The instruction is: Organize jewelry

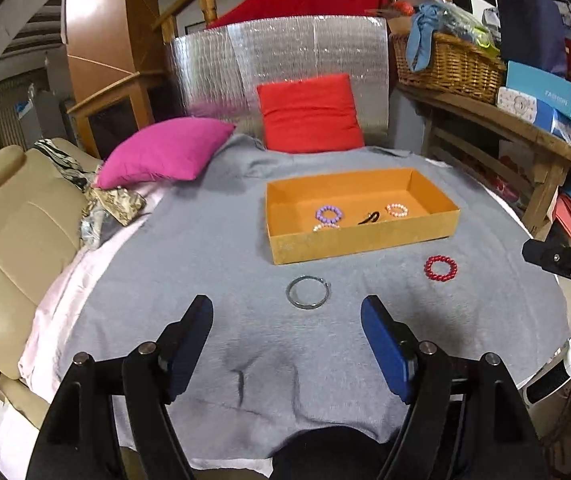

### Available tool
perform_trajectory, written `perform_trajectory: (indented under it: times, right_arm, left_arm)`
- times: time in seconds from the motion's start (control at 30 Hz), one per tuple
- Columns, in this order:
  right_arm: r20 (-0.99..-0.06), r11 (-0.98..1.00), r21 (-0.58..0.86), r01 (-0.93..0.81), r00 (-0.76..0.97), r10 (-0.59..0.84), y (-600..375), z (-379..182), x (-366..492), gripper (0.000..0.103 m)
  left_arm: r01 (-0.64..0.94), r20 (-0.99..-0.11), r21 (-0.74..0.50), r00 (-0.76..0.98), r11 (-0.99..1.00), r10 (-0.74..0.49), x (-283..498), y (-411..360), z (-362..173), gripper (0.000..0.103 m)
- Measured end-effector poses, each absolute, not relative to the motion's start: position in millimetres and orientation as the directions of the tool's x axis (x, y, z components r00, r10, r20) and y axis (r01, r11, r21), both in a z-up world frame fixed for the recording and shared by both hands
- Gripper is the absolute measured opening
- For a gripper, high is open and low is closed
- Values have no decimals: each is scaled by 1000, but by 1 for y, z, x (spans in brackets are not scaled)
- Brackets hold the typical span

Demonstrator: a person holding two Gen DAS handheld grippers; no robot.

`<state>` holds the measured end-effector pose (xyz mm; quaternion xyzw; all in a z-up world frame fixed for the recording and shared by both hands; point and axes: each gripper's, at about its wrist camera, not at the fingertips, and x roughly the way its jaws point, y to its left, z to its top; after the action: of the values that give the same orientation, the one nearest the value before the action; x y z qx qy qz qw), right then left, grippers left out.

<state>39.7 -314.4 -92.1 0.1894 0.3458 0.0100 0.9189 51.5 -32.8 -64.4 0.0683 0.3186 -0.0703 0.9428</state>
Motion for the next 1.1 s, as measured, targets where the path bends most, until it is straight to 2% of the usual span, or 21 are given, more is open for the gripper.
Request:
perform_trajectory:
  times: [0.43,0.7,1.1]
  right_arm:
    - [-560,940,335,62,815,146,-301,-44,-23,54]
    - [-518,946,320,59,847,122,-301,-21,-52,60]
    - [-531,940,333,78,839,119,-302,-25,-45,60]
  left_arm:
    - [134,-522,104,851,985,-60,-12,-30,-22,79]
    - [129,-474,134,879,983,-51,-36,-29,-2,79]
    - [86,-480,127,877,988,-15,-29,-19,-7,80]
